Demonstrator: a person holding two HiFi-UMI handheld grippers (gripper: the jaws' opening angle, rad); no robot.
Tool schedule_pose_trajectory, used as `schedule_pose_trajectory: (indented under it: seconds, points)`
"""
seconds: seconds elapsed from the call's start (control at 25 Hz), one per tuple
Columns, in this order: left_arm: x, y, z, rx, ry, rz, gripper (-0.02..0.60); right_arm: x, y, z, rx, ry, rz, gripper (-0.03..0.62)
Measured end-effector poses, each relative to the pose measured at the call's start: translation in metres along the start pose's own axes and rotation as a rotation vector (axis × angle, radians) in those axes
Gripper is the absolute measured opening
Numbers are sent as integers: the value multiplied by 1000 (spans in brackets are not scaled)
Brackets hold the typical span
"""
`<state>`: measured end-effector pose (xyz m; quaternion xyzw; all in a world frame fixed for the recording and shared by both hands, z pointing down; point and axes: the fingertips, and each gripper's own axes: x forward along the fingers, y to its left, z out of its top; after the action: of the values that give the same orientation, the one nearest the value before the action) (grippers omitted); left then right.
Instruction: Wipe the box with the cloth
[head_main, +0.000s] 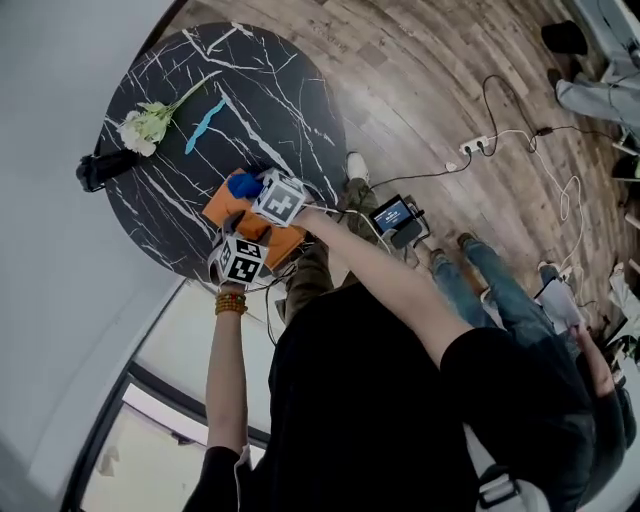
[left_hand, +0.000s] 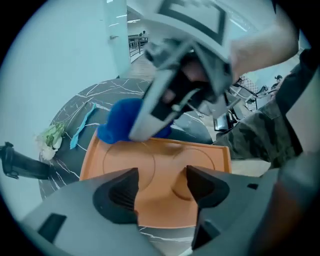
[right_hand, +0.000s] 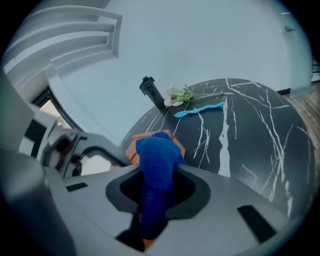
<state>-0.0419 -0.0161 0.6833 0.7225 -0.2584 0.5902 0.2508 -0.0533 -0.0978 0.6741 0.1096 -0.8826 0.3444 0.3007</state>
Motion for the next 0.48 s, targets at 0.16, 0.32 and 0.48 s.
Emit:
schedule_pose_trajectory:
  seconds: [0.16,0.32,0.48]
  points:
    - [-1,2,0,-32,-11,8,289,-34,41,-85,61,78,143,83]
    - [0,1,3,-17,-19,-6,287,-44,41,-113,114,142,189,83]
    - [-1,2,2,-17,-13,-2,287,-12,15,-55,99,129,261,86]
